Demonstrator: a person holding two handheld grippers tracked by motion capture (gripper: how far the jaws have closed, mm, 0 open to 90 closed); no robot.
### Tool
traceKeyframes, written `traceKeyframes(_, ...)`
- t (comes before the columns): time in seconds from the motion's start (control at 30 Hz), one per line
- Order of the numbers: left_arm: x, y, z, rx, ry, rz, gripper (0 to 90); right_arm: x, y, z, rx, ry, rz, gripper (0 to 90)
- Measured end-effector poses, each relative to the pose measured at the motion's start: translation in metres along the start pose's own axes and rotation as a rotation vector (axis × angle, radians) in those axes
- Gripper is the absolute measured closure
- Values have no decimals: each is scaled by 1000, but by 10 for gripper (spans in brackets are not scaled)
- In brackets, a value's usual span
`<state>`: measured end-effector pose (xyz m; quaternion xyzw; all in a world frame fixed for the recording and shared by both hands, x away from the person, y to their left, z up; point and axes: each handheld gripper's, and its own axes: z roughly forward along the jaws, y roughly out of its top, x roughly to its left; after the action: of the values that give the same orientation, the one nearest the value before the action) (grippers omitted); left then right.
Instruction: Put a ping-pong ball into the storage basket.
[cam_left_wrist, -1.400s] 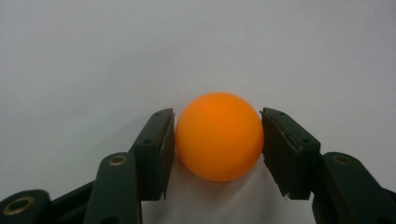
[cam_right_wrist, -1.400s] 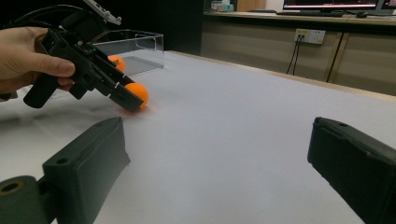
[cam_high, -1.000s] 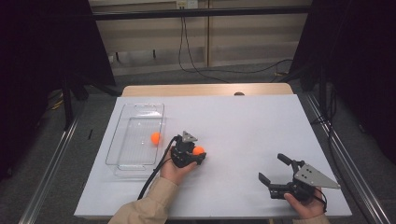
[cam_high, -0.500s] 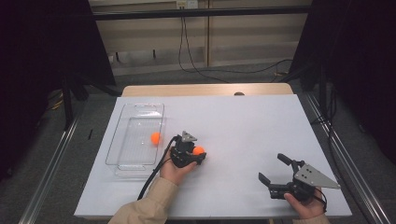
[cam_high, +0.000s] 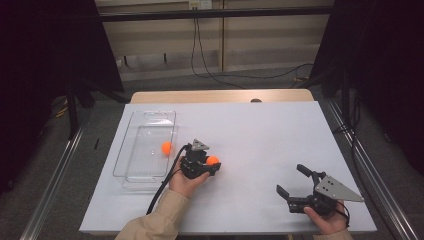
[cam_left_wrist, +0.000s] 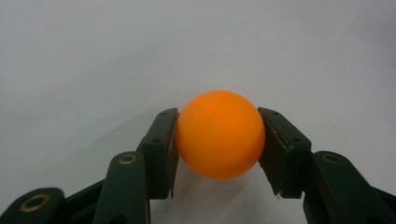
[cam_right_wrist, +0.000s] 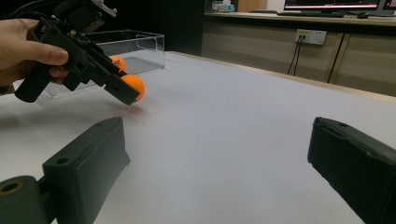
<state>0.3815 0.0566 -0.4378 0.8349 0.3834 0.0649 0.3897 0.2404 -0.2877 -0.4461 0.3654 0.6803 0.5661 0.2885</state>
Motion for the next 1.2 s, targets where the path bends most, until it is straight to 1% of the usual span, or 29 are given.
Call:
traceKeyframes(0.1, 1, 0, -2, 8, -4, -1, 508, 0, 0, 0, 1, 0, -3, 38)
traceKeyframes(0.17, 1, 0, -2, 2, -4, -3, 508, 0, 0, 0, 1, 0, -4, 38)
traceKeyframes(0.27, 1, 1, -4, 5, -7, -9, 508, 0, 0, 0, 0, 1, -2, 38)
traceKeyframes(0.6, 3, 2, -10, -10, -2, -18, 508, 0, 0, 0, 0, 2, -4, 38)
traceKeyframes(0.63, 3, 3, -11, -5, 0, -14, 508, 0, 0, 1, 0, 2, -4, 38)
traceKeyframes(1.2, 6, 5, -18, -8, 6, -29, 509, 0, 0, 1, 0, 3, -6, 38)
